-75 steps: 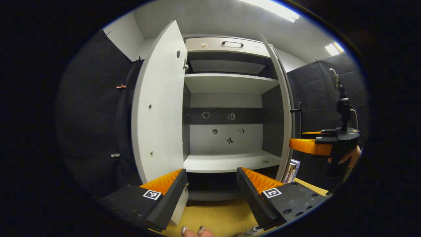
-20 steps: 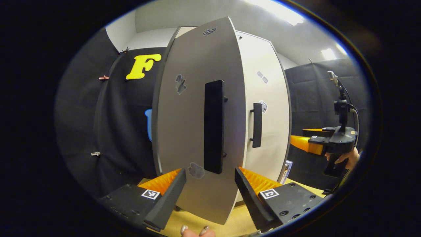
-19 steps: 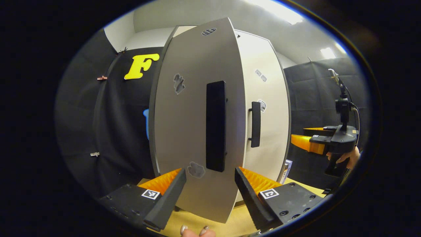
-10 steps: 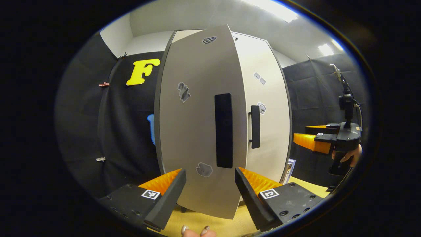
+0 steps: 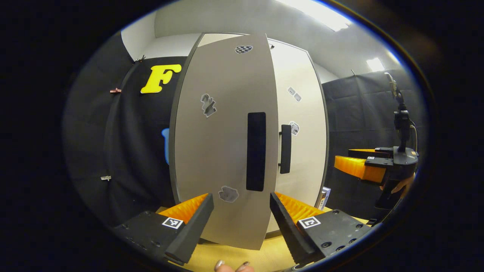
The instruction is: Grasp the bottle in the cabinet with the left hand and place it on the coaster, then close the right door with the right hand and the left door with the left hand.
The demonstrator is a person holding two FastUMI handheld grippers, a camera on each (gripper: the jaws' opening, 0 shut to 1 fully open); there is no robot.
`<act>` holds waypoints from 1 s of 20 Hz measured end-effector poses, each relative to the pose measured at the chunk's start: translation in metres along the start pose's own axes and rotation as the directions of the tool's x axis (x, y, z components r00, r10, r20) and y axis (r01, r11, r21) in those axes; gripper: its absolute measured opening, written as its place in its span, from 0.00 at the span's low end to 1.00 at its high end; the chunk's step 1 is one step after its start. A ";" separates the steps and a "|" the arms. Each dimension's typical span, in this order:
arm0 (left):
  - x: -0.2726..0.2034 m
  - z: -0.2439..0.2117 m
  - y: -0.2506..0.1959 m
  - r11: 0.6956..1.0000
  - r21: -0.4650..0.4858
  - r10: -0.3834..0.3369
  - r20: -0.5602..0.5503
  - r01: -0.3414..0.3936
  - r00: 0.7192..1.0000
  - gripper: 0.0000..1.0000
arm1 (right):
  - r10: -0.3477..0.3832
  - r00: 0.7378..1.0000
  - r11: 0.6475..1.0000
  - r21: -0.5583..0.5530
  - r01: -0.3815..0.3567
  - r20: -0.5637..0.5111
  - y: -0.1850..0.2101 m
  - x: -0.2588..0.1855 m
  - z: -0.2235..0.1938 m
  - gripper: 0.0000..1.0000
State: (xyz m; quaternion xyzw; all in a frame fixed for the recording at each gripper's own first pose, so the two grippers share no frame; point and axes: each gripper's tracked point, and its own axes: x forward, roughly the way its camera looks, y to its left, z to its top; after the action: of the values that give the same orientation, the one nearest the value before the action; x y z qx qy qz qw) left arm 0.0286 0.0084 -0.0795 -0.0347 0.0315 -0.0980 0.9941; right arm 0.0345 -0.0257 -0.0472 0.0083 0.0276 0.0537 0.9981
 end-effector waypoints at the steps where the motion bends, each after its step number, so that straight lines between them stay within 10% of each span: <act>1: 0.002 0.001 -0.001 1.000 0.004 -0.009 0.000 0.009 1.000 0.95 | -0.003 1.000 1.000 -0.004 0.003 -0.004 0.000 -0.001 0.000 0.97; 20: 0.020 0.014 0.013 0.999 0.030 -0.034 0.026 0.033 0.999 0.95 | -0.019 1.000 0.999 -0.027 0.019 0.002 0.020 -0.016 0.007 0.97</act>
State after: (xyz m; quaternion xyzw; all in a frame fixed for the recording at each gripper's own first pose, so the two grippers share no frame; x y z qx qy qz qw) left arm 0.0516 0.0178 -0.0673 -0.0217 0.0162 -0.1145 0.9931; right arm 0.0165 -0.0081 -0.0388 -0.0054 0.0262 0.0444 0.9987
